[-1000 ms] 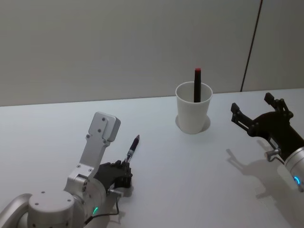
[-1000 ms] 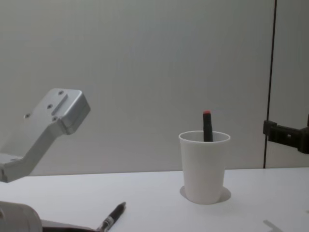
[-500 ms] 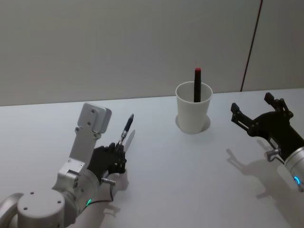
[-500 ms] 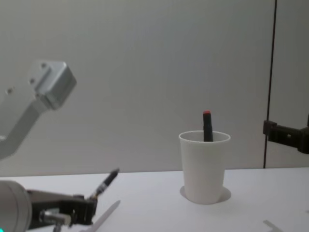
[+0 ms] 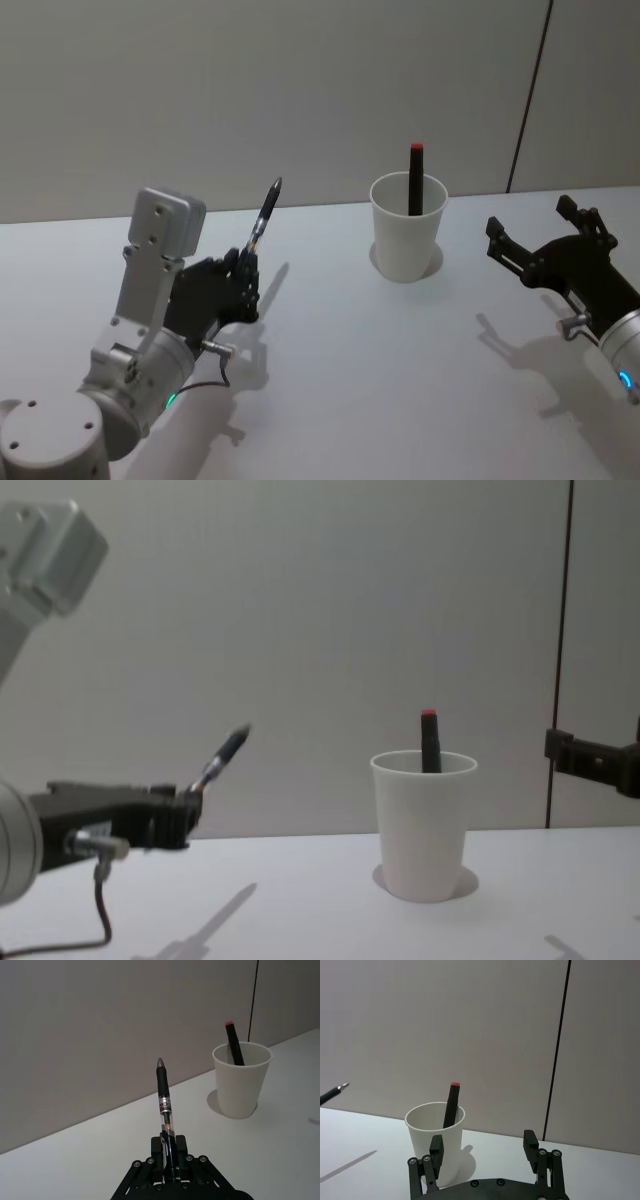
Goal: Place the pen into the pen holder.
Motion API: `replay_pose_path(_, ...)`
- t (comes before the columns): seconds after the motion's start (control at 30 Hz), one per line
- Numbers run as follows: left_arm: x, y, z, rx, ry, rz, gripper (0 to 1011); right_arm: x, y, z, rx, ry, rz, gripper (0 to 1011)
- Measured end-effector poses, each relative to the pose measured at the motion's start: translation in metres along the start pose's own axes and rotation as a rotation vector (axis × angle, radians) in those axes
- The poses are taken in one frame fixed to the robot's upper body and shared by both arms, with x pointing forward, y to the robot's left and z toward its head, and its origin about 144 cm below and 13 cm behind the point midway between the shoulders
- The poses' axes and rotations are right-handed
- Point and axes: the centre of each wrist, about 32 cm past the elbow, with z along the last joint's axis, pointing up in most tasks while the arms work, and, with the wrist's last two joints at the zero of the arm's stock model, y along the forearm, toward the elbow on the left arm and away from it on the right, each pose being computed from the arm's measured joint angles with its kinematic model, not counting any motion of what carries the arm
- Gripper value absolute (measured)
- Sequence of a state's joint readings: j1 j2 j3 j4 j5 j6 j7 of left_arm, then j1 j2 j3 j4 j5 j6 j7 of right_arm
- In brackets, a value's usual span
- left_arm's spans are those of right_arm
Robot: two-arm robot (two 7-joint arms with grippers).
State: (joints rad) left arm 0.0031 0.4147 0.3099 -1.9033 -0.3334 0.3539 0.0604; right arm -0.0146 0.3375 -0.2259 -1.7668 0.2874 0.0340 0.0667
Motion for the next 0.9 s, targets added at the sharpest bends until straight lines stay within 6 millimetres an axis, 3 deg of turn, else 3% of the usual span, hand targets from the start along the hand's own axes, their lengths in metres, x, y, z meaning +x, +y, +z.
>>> replay_pose_path(0.4, 0.01, -0.005, 0.003, -0.136, 0.017, -0.128, 167, 0.0, 0.0, 0.0, 0.0, 0.0, 0.0, 1001)
replay_pose_path(0.9, 0.014, -0.024, 0.006, -0.257, 0.043, -0.351, 166, 0.0, 0.0, 0.0, 0.0, 0.0, 0.0, 1001)
